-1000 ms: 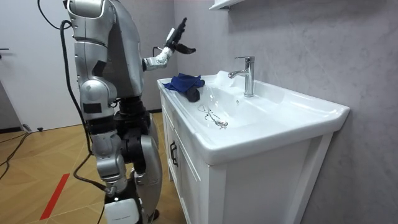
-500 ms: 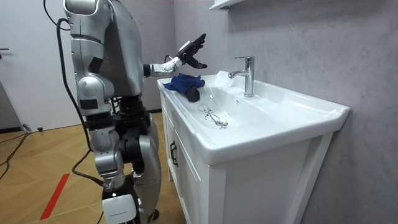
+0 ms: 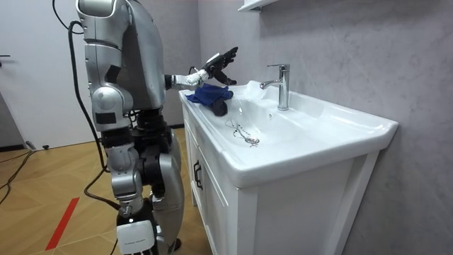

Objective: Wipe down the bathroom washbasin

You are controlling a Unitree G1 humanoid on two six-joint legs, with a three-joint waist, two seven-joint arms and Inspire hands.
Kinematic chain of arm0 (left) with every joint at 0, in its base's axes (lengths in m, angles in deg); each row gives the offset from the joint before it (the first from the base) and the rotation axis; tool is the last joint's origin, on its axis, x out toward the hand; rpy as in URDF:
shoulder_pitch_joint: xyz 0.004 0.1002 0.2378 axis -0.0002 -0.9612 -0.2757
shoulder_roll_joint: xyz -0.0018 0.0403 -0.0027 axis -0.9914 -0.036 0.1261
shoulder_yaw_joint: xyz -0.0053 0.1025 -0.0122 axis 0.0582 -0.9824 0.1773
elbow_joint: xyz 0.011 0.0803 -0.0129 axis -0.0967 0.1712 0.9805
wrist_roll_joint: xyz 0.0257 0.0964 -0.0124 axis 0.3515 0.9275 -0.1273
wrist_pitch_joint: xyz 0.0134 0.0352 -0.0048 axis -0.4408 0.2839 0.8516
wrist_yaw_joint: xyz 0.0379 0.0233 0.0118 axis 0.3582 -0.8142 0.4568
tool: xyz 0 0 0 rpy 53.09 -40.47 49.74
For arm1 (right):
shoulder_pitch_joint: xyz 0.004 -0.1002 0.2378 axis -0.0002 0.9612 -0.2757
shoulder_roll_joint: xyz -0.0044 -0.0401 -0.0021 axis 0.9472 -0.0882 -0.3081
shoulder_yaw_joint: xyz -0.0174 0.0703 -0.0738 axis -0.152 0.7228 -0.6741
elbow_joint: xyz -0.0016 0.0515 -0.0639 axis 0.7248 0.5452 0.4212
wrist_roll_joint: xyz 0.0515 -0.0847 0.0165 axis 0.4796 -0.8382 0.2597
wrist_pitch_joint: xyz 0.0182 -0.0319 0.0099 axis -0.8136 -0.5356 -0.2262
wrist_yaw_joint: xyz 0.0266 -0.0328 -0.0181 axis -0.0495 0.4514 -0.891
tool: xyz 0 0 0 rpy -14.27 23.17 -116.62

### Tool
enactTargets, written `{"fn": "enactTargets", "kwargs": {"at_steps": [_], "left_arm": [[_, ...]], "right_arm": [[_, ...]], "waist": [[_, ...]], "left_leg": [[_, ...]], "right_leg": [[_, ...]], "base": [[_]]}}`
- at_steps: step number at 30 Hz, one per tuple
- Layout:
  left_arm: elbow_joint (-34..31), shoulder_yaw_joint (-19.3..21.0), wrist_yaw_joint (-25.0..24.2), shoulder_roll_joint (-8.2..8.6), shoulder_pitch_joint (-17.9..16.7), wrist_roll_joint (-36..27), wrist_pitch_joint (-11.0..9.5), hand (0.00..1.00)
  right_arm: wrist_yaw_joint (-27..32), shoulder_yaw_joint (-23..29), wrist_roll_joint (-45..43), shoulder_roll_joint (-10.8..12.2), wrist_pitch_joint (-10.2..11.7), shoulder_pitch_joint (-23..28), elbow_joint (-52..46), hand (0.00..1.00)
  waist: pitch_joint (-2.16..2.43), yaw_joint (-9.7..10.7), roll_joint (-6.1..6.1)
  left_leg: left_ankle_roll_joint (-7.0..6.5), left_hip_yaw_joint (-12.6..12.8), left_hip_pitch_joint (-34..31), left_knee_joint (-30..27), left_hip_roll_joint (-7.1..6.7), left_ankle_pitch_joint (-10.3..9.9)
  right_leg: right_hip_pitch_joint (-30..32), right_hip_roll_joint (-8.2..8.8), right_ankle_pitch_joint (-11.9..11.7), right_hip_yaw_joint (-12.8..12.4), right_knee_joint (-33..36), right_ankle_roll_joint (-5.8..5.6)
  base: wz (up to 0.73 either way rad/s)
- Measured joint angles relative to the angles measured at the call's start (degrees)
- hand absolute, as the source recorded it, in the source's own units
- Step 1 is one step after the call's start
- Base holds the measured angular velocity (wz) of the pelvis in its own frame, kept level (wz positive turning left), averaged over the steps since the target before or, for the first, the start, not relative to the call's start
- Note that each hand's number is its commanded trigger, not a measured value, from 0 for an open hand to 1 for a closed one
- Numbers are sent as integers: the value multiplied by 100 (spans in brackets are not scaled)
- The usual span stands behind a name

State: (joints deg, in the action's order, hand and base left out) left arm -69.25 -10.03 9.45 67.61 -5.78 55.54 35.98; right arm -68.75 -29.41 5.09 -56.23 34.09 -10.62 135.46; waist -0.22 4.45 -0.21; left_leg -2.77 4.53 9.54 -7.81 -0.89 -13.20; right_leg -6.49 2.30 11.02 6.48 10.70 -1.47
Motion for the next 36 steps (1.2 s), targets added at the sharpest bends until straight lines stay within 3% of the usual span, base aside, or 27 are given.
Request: {"fn": "enactTargets", "kwargs": {"at_steps": [7, 12, 14, 20, 27, 36], "left_arm": [[347, -35, -223, 1, -21, 7, 141, 0], [604, -38, -316, 3, -33, 24, 174, 0], [1055, -58, -371, 4, -36, 119, 180, 0], [1350, -155, -538, 2, -75, 120, 303, 0], [1566, -158, -397, 5, -59, 120, 300, 0], [1707, 0, 137, 4, -11, 503, 303, 0]], "right_arm": [[-1, 3, -14, 1, -109, -24, -6, 0], [0, 6, -22, 2, -115, -22, -18, 0], [-2, 3, -27, 1, -114, -41, -22, 0], [-44, 4, -64, -11, -115, -85, -57, 0], [106, 4, -57, -16, -55, -124, -79, 0], [315, -4, 15, -9, -116, -121, -50, 0]], "waist": [[33, -8, -71], [30, -5, -45], [10, -11, -15], [34, -34, 28], [28, -25, -7], [32, -40, -25]], "left_leg": [[0, 0, 7, -3, 5, 1], [0, 0, 7, -4, 3, 1], [0, 1, -2, -4, 4, 1], [2, -5, -97, 4, 14, 2], [2, 0, 1, 4, 14, 2], [2, 6, 20, 2, 15, 2]], "right_leg": [[13, -5, 0, -1, -5, 0], [39, -8, 0, -8, 2, 0], [22, -11, 0, -8, 4, 0], [133, -31, -11, -7, 4, 14], [20, -26, -11, -3, -16, 14], [51, -33, -11, -5, -14, 14]], "base": [[0], [0], [0], [0], [-2], [-1]]}}
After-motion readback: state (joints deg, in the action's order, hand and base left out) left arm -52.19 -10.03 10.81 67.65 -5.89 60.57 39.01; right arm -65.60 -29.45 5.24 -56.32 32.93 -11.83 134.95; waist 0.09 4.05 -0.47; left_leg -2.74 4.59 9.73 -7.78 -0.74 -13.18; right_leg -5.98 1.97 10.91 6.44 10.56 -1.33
